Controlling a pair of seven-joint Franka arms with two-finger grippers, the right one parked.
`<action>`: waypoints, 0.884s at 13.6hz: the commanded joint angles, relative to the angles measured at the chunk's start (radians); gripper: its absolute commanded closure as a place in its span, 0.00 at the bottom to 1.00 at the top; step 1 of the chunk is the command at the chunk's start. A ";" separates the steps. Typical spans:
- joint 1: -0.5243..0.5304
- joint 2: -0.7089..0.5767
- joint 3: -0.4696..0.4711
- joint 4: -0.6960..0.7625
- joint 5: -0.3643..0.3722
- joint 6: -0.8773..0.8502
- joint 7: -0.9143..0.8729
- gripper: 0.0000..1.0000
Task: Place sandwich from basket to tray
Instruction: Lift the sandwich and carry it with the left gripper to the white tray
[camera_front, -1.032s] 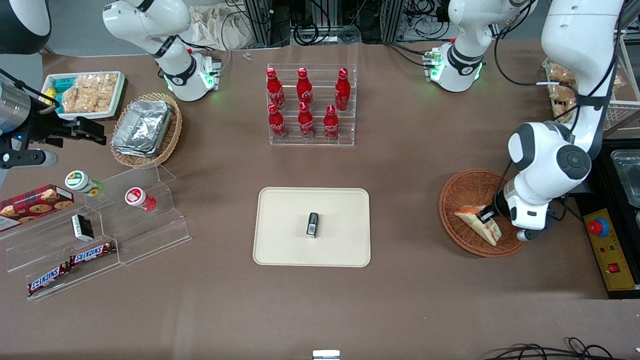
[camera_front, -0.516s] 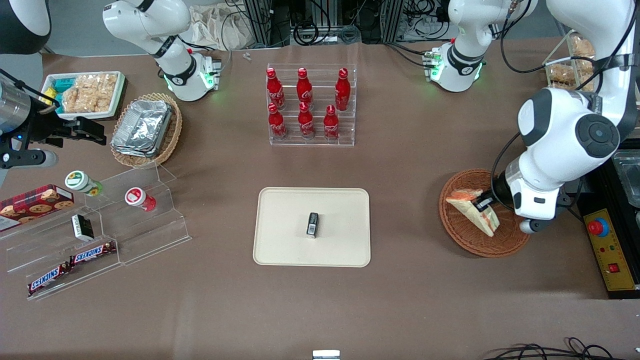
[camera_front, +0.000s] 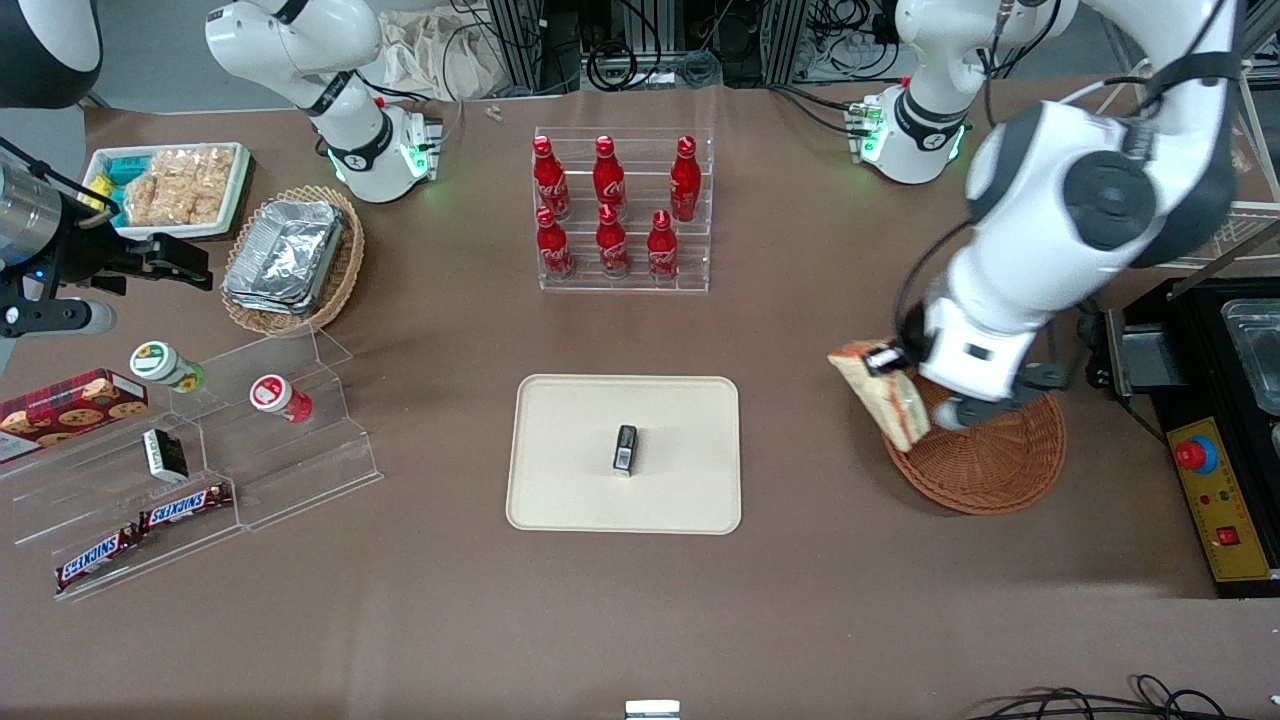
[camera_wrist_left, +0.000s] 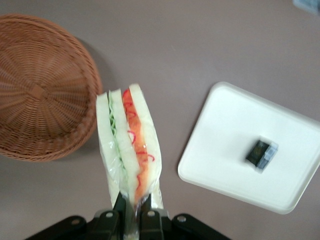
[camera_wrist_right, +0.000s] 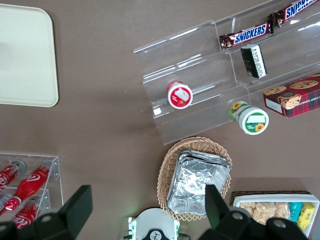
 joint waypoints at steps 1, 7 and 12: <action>-0.100 0.098 0.004 0.061 0.056 0.015 0.132 1.00; -0.232 0.377 0.004 0.166 0.102 0.184 0.186 1.00; -0.258 0.497 0.005 0.164 0.126 0.303 0.191 1.00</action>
